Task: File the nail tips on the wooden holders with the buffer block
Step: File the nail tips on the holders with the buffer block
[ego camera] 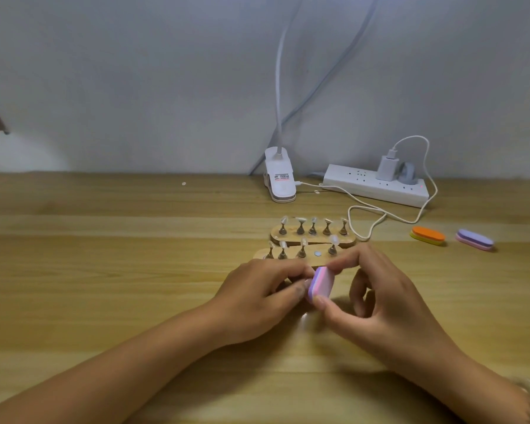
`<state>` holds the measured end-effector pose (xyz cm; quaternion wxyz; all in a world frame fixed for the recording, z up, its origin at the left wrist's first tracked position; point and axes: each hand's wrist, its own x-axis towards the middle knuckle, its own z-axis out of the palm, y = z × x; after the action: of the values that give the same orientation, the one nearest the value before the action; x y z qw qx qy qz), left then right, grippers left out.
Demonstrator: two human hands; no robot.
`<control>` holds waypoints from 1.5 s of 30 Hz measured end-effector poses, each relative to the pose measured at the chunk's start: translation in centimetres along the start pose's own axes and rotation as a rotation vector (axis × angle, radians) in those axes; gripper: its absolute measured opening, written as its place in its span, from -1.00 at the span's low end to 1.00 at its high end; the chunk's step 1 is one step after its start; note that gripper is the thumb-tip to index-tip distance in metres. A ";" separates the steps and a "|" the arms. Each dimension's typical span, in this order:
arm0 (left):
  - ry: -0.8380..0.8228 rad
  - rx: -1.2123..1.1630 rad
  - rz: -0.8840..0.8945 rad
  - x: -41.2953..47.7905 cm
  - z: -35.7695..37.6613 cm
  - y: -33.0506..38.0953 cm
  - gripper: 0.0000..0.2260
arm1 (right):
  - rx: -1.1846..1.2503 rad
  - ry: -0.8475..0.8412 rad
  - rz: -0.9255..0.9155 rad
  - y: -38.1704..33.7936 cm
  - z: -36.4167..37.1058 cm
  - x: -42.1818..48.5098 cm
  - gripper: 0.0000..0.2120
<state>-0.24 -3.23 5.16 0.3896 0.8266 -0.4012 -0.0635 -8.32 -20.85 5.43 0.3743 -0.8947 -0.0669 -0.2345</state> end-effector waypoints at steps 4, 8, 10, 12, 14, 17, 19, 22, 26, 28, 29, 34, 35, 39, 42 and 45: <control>-0.007 -0.043 -0.001 0.1 -0.1 0.1 -0.84 | 0.031 0.072 0.075 0.2 -0.2 0.3 -0.72; 0.008 -0.015 0.003 0.1 0.0 -0.1 -0.85 | 0.023 -0.034 -0.014 -0.4 0.1 -0.1 -0.70; 0.001 -0.046 -0.005 0.1 -0.1 0.1 -0.84 | 0.052 0.031 0.062 0.0 -0.1 0.2 -0.72; -0.013 -0.049 -0.004 0.0 -0.1 0.1 -0.84 | 0.037 0.050 0.086 0.3 -0.3 0.2 -0.71; -0.005 -0.027 0.002 0.0 0.0 0.0 -0.85 | 0.016 -0.018 0.021 -0.1 -0.1 -0.2 -0.69; 0.010 -0.055 0.000 0.0 -0.1 0.0 -0.84 | 0.032 0.008 0.031 -0.1 -0.1 -0.3 -0.69; -0.004 -0.080 -0.003 0.0 -0.1 0.1 -0.84 | 0.006 0.055 0.048 -0.1 -0.3 0.0 -0.70; -0.001 -0.052 0.001 0.0 -0.1 -0.2 -0.83 | -0.064 -0.020 -0.062 -0.7 0.2 -0.4 -0.71; 0.003 -0.138 -0.003 0.1 0.1 -0.3 -0.82 | 0.067 0.122 0.130 0.6 -0.5 0.3 -0.73; 0.003 -0.151 0.004 0.1 0.1 -0.4 -0.84 | 0.130 0.144 0.157 0.8 -0.7 0.4 -0.73; 0.007 -0.146 0.014 0.1 0.2 -0.5 -0.85 | 0.126 0.118 0.119 0.5 -0.6 0.2 -0.72; 0.032 -0.161 0.032 0.2 0.0 -0.7 -0.86 | 0.019 0.015 0.008 -0.3 -0.3 0.0 -0.71; 0.036 -0.170 0.031 0.2 0.0 -0.7 -0.86 | 0.001 0.038 0.026 -0.1 -0.4 0.1 -0.72; 0.016 -0.151 0.019 0.1 0.0 -0.8 -0.84 | -0.013 -0.005 -0.093 -0.7 -0.1 -0.3 -0.76; 0.026 -0.152 0.019 0.1 0.0 -0.8 -0.86 | 0.045 0.035 0.000 -0.4 -0.3 -0.1 -0.76; 0.017 -0.155 0.021 0.1 0.0 -0.8 -0.85 | -0.039 0.037 -0.037 -0.6 -0.4 -0.2 -0.75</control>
<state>0.32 -3.02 4.63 0.4566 0.7901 -0.4005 -0.0830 -8.77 -20.69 5.95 0.3535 -0.8959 -0.0720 -0.2592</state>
